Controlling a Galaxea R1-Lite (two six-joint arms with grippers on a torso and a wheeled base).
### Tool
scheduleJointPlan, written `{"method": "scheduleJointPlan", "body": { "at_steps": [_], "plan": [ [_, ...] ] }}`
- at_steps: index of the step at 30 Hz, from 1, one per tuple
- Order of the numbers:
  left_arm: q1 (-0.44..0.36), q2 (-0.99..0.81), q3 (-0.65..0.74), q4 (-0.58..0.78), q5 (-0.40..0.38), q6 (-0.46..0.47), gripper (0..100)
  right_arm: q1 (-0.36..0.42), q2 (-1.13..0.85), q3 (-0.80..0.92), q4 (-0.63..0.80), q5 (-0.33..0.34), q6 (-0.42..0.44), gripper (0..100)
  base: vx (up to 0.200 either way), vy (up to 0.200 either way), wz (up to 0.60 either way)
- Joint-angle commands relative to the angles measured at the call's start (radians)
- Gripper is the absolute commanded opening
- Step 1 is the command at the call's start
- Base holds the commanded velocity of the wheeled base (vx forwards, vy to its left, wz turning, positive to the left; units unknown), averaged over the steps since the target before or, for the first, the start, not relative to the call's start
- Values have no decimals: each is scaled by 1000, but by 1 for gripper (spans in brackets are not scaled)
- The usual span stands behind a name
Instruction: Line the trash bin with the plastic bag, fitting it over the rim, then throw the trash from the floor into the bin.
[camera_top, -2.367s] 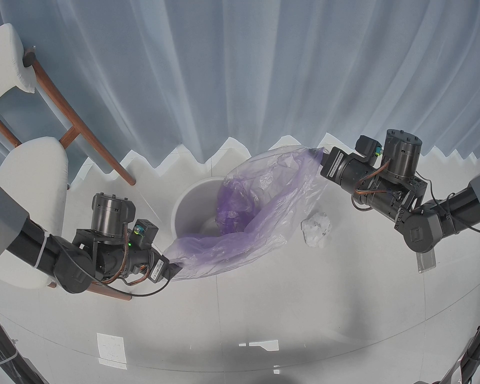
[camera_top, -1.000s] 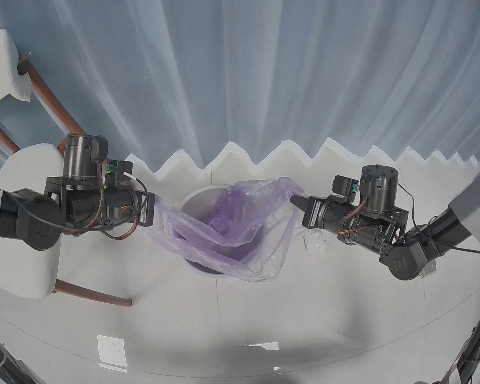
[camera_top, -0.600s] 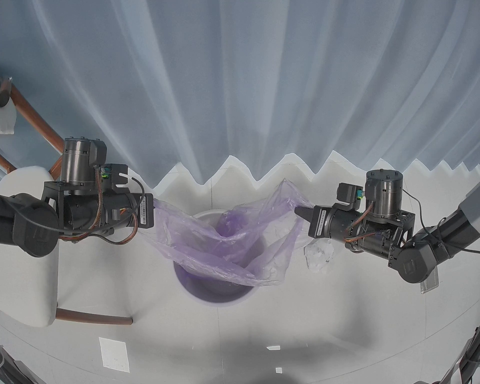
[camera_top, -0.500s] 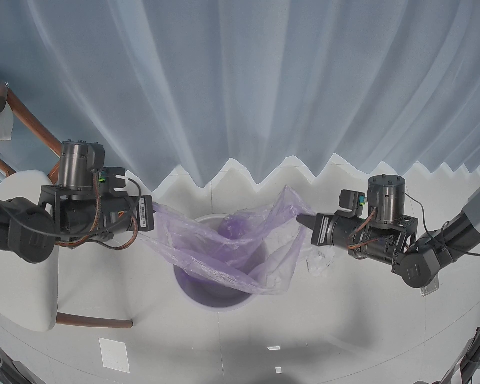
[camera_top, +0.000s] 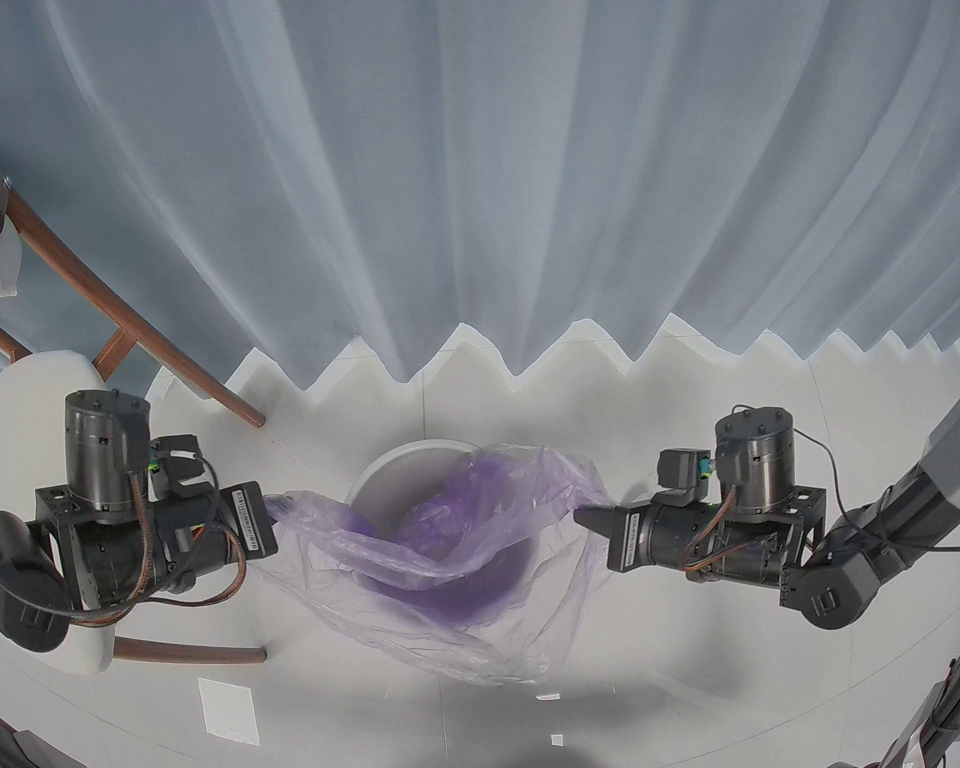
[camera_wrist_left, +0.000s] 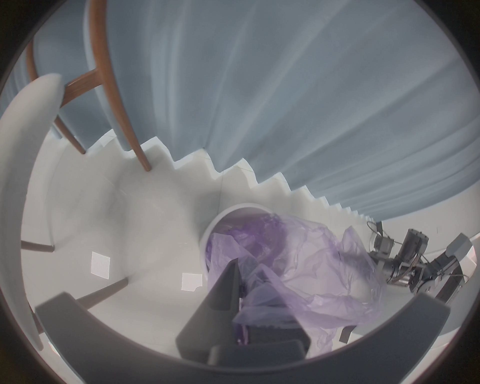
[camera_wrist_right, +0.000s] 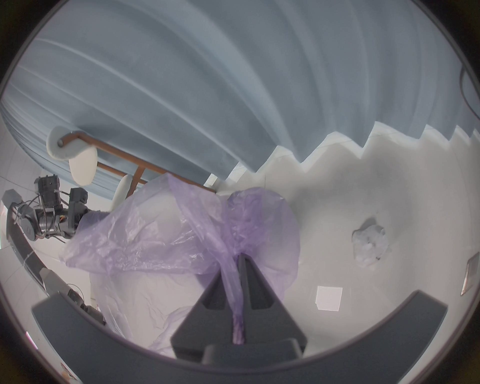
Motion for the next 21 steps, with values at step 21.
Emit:
{"method": "scheduleJointPlan", "body": {
  "at_steps": [21],
  "plan": [
    [21, 337, -117, -151, 116, 44, 0, 272, 257, -350, 182, -113, 266, 0, 0, 0, 0]
  ]
}}
